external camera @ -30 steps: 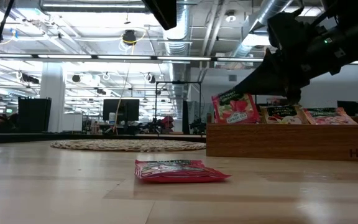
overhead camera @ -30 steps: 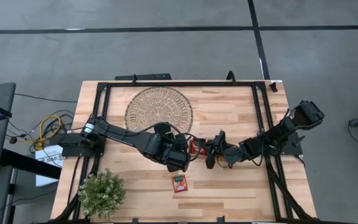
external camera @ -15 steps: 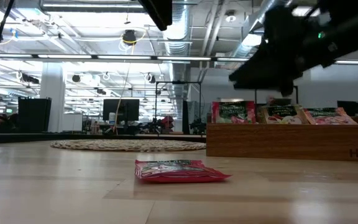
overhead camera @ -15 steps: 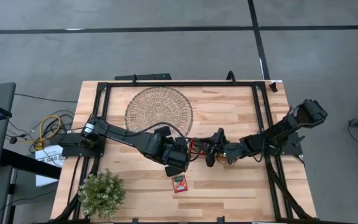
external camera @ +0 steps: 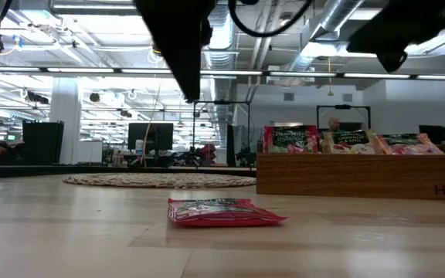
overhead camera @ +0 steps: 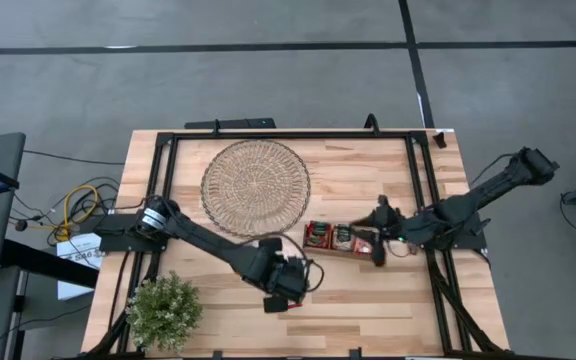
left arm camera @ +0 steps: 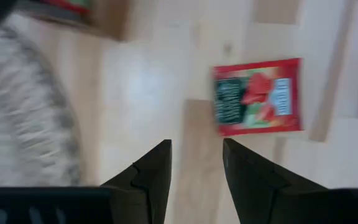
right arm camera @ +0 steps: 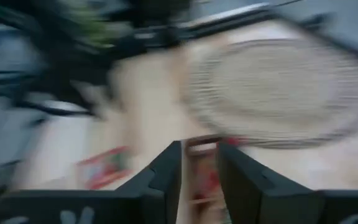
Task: Pick & Place Tea
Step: Put the red tea bag into the left section of the wooden organizer
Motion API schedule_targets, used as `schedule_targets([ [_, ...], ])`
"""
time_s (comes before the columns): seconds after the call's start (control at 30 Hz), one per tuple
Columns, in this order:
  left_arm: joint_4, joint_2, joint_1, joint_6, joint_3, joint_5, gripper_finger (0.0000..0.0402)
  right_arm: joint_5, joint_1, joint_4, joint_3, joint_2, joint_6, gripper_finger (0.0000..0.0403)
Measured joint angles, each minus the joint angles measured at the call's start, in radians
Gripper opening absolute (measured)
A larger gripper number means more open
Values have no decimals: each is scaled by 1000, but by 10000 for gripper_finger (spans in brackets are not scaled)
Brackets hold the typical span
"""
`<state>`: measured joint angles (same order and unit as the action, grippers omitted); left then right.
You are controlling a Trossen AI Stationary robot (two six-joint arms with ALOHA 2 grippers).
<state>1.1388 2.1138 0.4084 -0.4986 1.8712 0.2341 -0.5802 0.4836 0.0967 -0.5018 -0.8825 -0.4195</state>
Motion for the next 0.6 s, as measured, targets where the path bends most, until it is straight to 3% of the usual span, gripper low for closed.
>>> schedule_targets([
  [0.13,-133,0,8,-4,-72,-42,138,162,49,-7,0,32,-13,78],
  [0.33,-334,-2,2,35,-175,-84,138,167,135,8,0,-3,-58,62],
  [0.6,-377,-1,-25,-27,-244,-185,138,162,180,9,0,-23,-104,60],
])
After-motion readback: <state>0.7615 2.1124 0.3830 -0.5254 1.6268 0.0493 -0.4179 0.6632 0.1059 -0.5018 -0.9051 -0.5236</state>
